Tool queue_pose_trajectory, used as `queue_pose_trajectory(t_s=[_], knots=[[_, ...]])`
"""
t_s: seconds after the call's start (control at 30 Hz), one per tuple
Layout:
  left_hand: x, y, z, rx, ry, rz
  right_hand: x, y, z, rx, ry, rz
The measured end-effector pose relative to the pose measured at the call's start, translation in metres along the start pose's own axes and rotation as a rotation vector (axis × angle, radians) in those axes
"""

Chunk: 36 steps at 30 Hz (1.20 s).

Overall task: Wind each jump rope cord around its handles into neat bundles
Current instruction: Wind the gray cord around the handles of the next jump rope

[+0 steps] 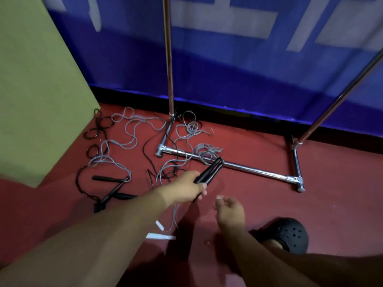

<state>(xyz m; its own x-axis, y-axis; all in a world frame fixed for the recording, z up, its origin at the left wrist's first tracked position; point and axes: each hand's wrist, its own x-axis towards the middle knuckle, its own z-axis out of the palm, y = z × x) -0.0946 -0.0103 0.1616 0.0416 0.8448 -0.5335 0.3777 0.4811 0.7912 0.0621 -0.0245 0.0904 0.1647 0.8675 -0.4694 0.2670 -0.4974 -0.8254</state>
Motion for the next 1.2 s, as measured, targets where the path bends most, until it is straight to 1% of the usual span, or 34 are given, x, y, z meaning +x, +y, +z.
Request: queue_pose_trajectory(t_s=[0.17,0.23,0.3,0.37,0.47,0.53,0.6,0.7,0.73,0.8,0.87,0.97,1.03,1.07,1.1,1.13,1.2], knots=[[-0.052,0.077,-0.050,0.101,0.025,0.173,-0.008,-0.102,-0.020,0.039,-0.013,-0.272],[-0.077,0.108,-0.064,0.132,0.031,0.254,-0.016,-0.152,-0.033,0.043,0.005,-0.428],[-0.100,0.134,-0.076,0.162,0.064,0.301,-0.025,-0.200,-0.046,-0.009,0.020,-0.576],[-0.122,0.153,-0.086,0.173,0.127,0.351,-0.038,-0.239,-0.062,-0.090,-0.025,-0.699],[-0.149,0.158,-0.092,0.056,0.138,0.390,-0.060,-0.267,-0.085,-0.370,-0.111,-0.845],[-0.160,0.155,-0.096,0.027,0.141,0.400,-0.076,-0.272,-0.096,-0.444,-0.227,-0.817],[-0.168,0.155,-0.103,-0.044,0.203,0.413,-0.089,-0.278,-0.100,-0.390,-0.365,-0.758],[-0.180,0.167,-0.113,-0.324,0.310,0.451,-0.111,-0.295,-0.100,-0.140,-0.483,-0.706],[-0.184,0.170,-0.115,-0.380,0.335,0.459,-0.119,-0.298,-0.100,-0.044,-0.532,-0.682],[-0.190,0.173,-0.116,-0.416,0.384,0.463,-0.131,-0.300,-0.099,0.133,-0.620,-0.606],[-0.191,0.174,-0.115,-0.458,0.443,0.469,-0.137,-0.299,-0.097,0.236,-0.629,-0.508],[-0.186,0.175,-0.114,-0.632,0.526,0.475,-0.141,-0.296,-0.088,0.266,-0.528,-0.459],[-0.183,0.177,-0.110,-0.856,0.491,0.463,-0.142,-0.293,-0.080,0.328,-0.493,-0.444],[-0.182,0.179,-0.107,-0.961,0.440,0.450,-0.143,-0.292,-0.076,0.361,-0.480,-0.438],[-0.182,0.180,-0.104,-1.018,0.378,0.430,-0.144,-0.291,-0.073,0.388,-0.470,-0.435],[-0.182,0.180,-0.100,-1.015,0.316,0.398,-0.145,-0.290,-0.069,0.406,-0.468,-0.433],[-0.182,0.178,-0.091,-0.833,0.207,0.313,-0.147,-0.288,-0.063,0.407,-0.488,-0.420]])
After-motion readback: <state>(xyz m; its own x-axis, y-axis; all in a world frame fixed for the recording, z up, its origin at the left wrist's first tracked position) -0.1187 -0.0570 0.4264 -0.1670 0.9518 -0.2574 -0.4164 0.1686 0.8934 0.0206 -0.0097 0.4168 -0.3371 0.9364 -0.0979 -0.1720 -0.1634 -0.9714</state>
